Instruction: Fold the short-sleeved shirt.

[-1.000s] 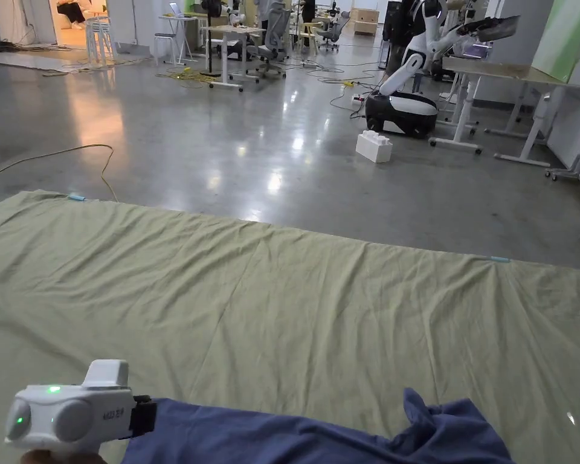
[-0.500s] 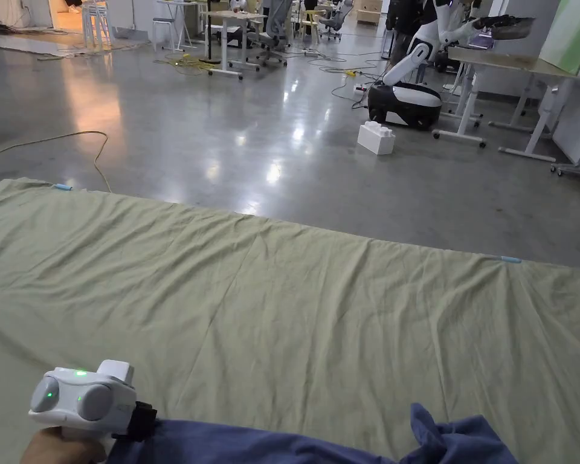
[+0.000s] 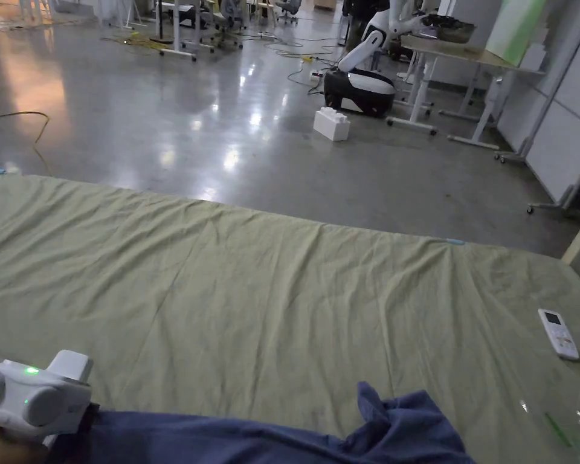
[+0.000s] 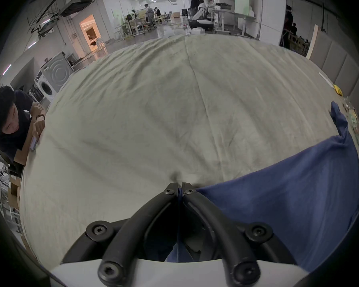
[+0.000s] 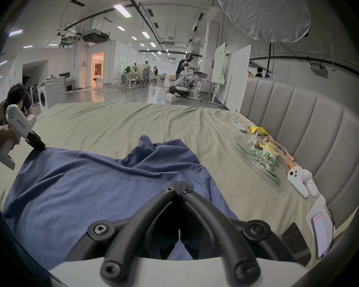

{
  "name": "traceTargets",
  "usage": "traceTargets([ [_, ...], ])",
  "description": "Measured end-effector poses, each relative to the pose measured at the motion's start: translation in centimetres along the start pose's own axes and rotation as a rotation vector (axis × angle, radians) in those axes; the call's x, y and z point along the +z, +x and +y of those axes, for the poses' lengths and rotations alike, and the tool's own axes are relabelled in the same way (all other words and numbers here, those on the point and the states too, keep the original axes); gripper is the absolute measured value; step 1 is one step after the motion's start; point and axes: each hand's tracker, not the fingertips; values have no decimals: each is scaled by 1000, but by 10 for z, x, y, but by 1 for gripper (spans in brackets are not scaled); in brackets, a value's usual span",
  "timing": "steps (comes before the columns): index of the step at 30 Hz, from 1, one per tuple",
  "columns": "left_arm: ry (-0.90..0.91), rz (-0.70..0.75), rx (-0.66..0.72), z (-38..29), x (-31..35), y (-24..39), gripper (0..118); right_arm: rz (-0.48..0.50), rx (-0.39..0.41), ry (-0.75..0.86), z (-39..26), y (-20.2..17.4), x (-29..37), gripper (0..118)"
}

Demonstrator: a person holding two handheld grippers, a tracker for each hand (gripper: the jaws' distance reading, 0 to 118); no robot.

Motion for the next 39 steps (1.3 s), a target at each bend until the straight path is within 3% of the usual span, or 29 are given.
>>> traceTargets([
  [4, 109, 21, 13, 8, 26, -6, 2, 31, -63, -119, 25, 30, -59, 5],
  [5, 122, 20, 23, 10, 37, -5, 2, 13, -38, -141, 33, 38, -76, 14],
  [7, 146, 28, 20, 14, 48, -6, 2, 45, -42, -255, 42, 50, -111, 44],
  [11, 173, 25, 27, 24, 65, -6, 2, 90, 5, -400, 49, 65, -173, 55],
  [13, 184, 27, 25, 27, 68, -5, 2, 81, 23, -462, 44, 66, -196, 69],
  [14, 202, 51, 12, 29, 71, -4, 2, 98, 47, -508, 40, 65, -206, 70],
  [17, 203, 57, -3, 31, 71, 1, 2, 114, 98, -564, 28, 57, -224, 69],
  [20, 183, 51, -1, 28, 69, 4, 2, 100, 68, -535, 32, 52, -221, 61],
  [23, 173, 51, 7, 23, 67, 8, 2, 102, 49, -518, 34, 45, -219, 12],
  [24, 172, 53, 10, 22, 67, 9, 2, 97, 72, -500, 34, 40, -219, 6],
  [27, 169, 53, 25, 14, 67, 9, 2, 67, 200, -479, 30, 24, -218, 5],
  [31, 188, 47, 59, 10, 79, 4, 2, 21, 85, -397, 35, 28, -200, 4],
  [39, 305, 36, 90, 15, 127, -9, 2, 40, 29, -216, 90, 45, -137, 4],
])
